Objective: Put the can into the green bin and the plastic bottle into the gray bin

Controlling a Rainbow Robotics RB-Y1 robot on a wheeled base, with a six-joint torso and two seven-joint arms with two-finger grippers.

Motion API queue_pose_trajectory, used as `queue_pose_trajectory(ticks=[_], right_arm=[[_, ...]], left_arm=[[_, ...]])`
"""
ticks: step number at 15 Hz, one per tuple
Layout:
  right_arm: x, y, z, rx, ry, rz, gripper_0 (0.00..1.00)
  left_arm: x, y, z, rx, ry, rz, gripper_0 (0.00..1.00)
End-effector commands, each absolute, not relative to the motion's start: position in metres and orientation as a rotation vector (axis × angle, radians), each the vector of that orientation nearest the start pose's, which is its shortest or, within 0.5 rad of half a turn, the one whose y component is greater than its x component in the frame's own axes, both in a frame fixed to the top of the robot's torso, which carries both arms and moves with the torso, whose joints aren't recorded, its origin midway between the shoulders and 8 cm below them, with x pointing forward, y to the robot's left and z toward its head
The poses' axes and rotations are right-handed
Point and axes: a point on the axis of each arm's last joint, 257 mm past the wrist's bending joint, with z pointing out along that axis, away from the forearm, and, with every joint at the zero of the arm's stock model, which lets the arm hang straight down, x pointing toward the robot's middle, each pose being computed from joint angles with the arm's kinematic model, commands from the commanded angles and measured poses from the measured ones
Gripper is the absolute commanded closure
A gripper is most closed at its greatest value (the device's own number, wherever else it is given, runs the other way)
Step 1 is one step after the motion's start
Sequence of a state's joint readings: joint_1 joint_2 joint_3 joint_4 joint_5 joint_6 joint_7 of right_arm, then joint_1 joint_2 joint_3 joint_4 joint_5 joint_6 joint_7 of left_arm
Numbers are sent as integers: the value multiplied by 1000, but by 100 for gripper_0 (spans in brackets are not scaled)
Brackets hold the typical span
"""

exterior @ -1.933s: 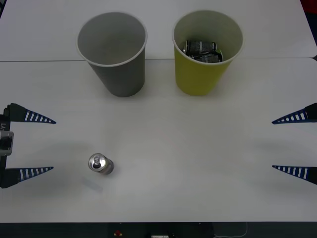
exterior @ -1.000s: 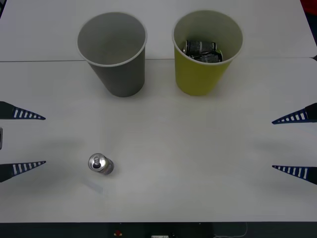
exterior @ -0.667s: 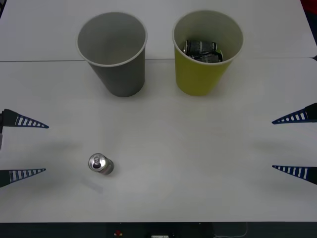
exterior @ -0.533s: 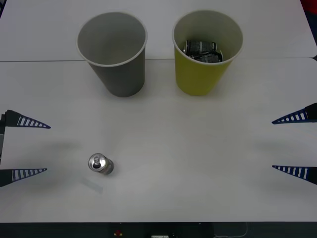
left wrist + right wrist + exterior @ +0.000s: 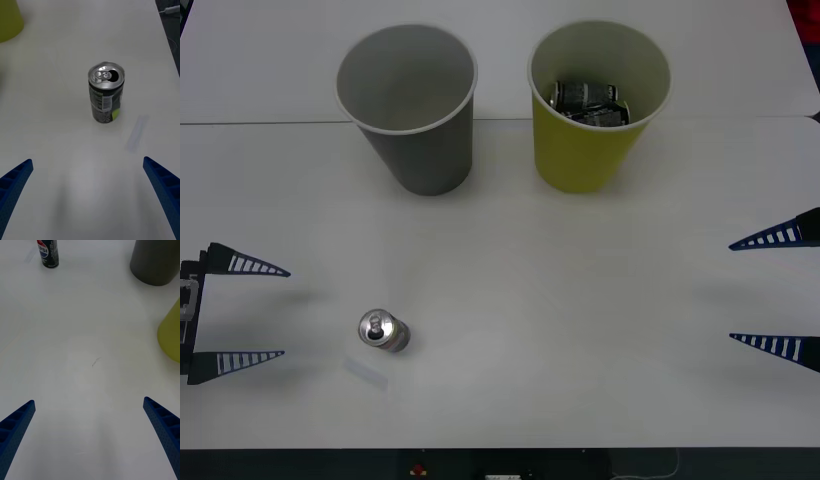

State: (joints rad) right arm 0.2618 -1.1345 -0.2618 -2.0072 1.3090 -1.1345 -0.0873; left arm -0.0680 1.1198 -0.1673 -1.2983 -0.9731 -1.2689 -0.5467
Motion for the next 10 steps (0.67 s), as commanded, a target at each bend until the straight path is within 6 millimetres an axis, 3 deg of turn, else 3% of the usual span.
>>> queue_pose_trajectory(ticks=[1,10], right_arm=[[341,-286,-167,-1634,1596,209,0],[341,-286,-167,-1634,1596,209,0]], left_arm=[[360,323,-262,1577,1474,-492,0],[365,259,-294,1474,1412,-637,0]])
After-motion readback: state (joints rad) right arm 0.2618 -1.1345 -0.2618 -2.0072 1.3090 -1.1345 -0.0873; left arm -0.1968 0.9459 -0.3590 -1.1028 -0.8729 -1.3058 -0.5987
